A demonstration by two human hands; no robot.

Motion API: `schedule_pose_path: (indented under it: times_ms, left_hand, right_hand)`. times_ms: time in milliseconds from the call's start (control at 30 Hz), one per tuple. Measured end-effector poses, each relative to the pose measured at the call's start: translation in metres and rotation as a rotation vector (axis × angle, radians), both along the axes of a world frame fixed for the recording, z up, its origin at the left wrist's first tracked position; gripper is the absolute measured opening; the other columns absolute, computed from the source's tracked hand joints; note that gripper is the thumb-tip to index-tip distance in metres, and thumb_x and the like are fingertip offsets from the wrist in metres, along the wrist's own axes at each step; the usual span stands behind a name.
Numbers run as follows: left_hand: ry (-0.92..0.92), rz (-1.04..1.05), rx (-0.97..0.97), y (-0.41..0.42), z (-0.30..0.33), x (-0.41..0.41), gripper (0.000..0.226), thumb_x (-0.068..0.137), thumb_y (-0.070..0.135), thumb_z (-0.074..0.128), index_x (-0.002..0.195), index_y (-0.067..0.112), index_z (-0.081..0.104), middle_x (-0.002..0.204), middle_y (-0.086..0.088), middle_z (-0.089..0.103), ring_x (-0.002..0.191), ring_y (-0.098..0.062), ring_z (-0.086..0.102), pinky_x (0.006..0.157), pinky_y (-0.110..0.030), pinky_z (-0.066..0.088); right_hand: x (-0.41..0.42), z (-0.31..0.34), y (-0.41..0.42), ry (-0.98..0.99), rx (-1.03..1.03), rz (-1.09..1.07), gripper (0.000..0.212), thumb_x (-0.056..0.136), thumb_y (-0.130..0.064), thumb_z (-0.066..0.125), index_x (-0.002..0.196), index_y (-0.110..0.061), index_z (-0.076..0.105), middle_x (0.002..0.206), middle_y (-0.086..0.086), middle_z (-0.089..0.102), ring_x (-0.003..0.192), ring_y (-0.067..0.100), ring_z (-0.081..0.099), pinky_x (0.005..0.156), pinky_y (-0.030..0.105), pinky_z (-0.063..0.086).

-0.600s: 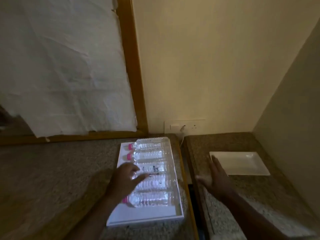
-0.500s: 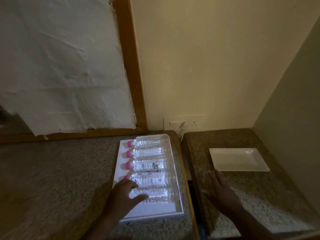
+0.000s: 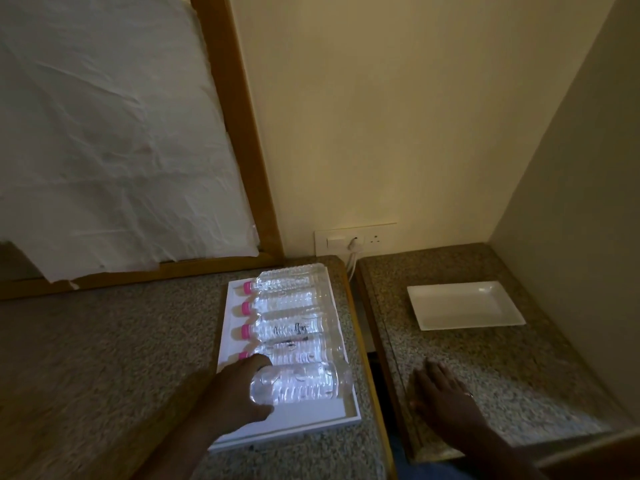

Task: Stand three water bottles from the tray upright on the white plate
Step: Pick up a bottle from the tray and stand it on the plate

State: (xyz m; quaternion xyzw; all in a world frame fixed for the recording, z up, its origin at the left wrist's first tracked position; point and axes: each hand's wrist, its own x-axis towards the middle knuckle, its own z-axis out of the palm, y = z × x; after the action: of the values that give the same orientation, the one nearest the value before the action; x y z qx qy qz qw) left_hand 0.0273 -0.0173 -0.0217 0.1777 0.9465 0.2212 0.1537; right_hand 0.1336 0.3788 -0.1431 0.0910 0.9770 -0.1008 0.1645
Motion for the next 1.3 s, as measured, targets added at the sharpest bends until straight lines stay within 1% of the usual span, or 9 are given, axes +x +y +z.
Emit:
schedule_pose_path:
  times_ms: [200,300,433,633,800,1000,1100,1167,1300]
  left_hand:
    - [0.071,-0.118,0.207,0.035,0.057,-0.016,0.070,0.048,0.064,0.083,0.111,0.046,0.055,0.108,0.032,0.054,0.096,0.005,0.056,0.070,-0.006,0.043]
    - [0.073,-0.103,0.369,0.061,0.053,-0.010,0.060,0.053,0.058,0.083,0.103,0.047,0.052,0.107,0.026,0.056,0.097,0.005,0.053,0.072,-0.008,0.044]
    - [0.047,-0.063,0.482,0.086,0.035,0.003,0.061,0.060,0.052,0.082,0.110,0.046,0.048,0.107,0.025,0.057,0.103,0.000,0.053,0.079,-0.020,0.050]
    - [0.011,0.002,0.510,0.100,0.021,0.006,0.074,0.056,0.051,0.084,0.114,0.053,0.038,0.109,0.018,0.057,0.100,0.000,0.057,0.082,-0.028,0.052]
    - [-0.028,0.087,0.469,0.108,0.023,0.003,0.070,0.041,0.059,0.087,0.100,0.045,0.053,0.096,0.014,0.068,0.092,-0.006,0.064,0.079,-0.035,0.056]
    - [-0.044,0.099,0.425,0.134,0.065,-0.009,0.067,0.037,0.054,0.089,0.095,0.039,0.060,0.086,0.013,0.072,0.081,-0.001,0.068,0.068,-0.021,0.053]
    - [-0.024,0.073,0.477,0.175,0.091,-0.015,0.058,0.040,0.048,0.088,0.091,0.038,0.064,0.083,0.013,0.074,0.082,0.002,0.068,0.064,-0.019,0.051]
    - [-0.029,0.016,0.493,0.215,0.102,-0.021,0.046,0.050,0.035,0.093,0.087,0.040,0.067,0.086,0.020,0.074,0.078,0.002,0.069,0.063,-0.020,0.050]
    - [-0.056,-0.055,0.507,0.324,0.094,-0.043,0.047,0.056,0.026,0.092,0.096,0.026,0.068,0.087,0.006,0.074,0.082,-0.006,0.070,0.067,-0.020,0.055]
  right_hand:
    - [0.003,0.002,0.011,-0.023,0.006,-0.013,0.078,0.095,-0.066,0.034,0.156,-0.027,0.005,0.165,0.007,-0.011,0.150,0.028,-0.009,0.120,0.051,0.008]
    - [0.002,0.001,0.009,-0.018,0.001,-0.009,0.078,0.095,-0.066,0.033,0.156,-0.027,0.004,0.165,0.007,-0.011,0.150,0.028,-0.009,0.120,0.050,0.007]
    - [0.002,0.005,0.009,-0.017,-0.010,-0.012,0.077,0.095,-0.066,0.033,0.156,-0.027,0.005,0.165,0.007,-0.009,0.150,0.028,-0.007,0.120,0.050,0.008]
    - [0.012,0.002,0.019,0.019,-0.012,-0.021,0.080,0.093,-0.069,0.031,0.156,-0.026,0.006,0.165,0.007,-0.006,0.151,0.027,-0.004,0.119,0.048,0.009]
    - [0.018,0.002,0.037,0.020,-0.045,-0.099,0.084,0.090,-0.074,0.030,0.155,-0.026,0.008,0.166,0.007,-0.005,0.150,0.027,-0.005,0.120,0.048,0.007]
    - [0.030,0.007,0.088,0.034,-0.021,-0.215,0.092,0.082,-0.081,0.011,0.155,-0.026,0.012,0.165,0.011,0.000,0.150,0.031,-0.001,0.119,0.050,0.012]
    - [0.034,0.005,0.124,0.062,-0.015,-0.271,0.094,0.082,-0.082,0.009,0.155,-0.023,0.011,0.165,0.014,-0.002,0.150,0.034,-0.002,0.119,0.053,0.012]
    - [0.033,0.004,0.145,0.096,-0.007,-0.287,0.098,0.081,-0.084,0.003,0.156,-0.021,0.010,0.165,0.014,-0.003,0.150,0.033,-0.003,0.120,0.052,0.009]
    - [0.030,-0.006,0.181,0.143,-0.006,-0.316,0.100,0.080,-0.084,-0.005,0.156,-0.020,0.006,0.164,0.013,-0.006,0.150,0.029,-0.009,0.121,0.051,0.000]
